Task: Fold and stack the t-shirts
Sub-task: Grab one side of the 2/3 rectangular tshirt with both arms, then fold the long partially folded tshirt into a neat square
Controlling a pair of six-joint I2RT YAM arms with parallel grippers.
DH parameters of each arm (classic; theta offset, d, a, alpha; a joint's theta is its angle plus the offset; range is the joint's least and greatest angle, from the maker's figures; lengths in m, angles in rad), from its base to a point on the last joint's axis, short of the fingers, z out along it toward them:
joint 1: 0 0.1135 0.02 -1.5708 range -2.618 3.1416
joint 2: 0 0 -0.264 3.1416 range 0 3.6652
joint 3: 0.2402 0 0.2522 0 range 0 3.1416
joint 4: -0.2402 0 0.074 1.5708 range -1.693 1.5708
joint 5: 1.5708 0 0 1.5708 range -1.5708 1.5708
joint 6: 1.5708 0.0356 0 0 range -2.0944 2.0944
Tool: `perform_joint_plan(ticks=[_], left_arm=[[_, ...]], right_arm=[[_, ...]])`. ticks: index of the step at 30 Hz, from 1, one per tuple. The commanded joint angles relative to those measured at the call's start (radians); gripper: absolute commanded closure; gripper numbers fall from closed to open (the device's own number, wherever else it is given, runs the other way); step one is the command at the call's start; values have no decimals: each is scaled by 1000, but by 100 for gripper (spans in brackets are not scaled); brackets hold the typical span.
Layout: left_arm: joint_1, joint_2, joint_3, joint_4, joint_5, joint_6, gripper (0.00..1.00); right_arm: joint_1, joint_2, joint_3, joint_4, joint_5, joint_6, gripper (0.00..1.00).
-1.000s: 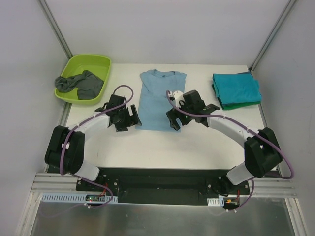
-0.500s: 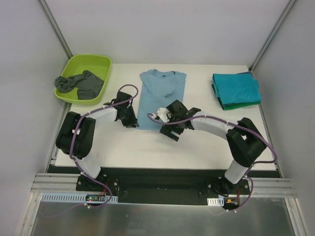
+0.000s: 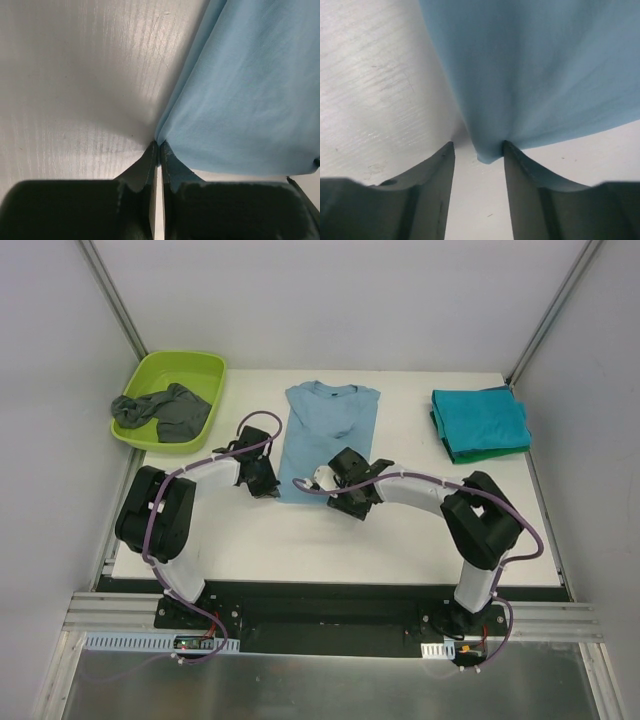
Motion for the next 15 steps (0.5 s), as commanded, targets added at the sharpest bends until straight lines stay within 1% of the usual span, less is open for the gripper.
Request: perform_joint_plan(ticks=[1,3,5,8,11,14,15], left_arm=[[-6,-18,-4,-44,-71,13,100],[-6,-52,-20,-47,-73,9,100],[-6,-101,-43,-58,-105,-5,100],[-6,-220,-101,-72,-175,-17,100],[-6,-373,-161,-102,-218,-25,100],[-8,-538,-219,-156,-280,-48,100],[-8,-597,-231,-185,-301,-59,100]], right_arm=[[9,34,35,-97,-2,15,64],[15,37,55,-130,-22,32,76],[24,22,54,-149,-49,49,86],[46,-35,46,-176,-189,91,97],[105,-125,38,-204,-288,170,99],[162,-219,25,-207,-420,298,99],[170,-251,25,-198,-489,361,99]])
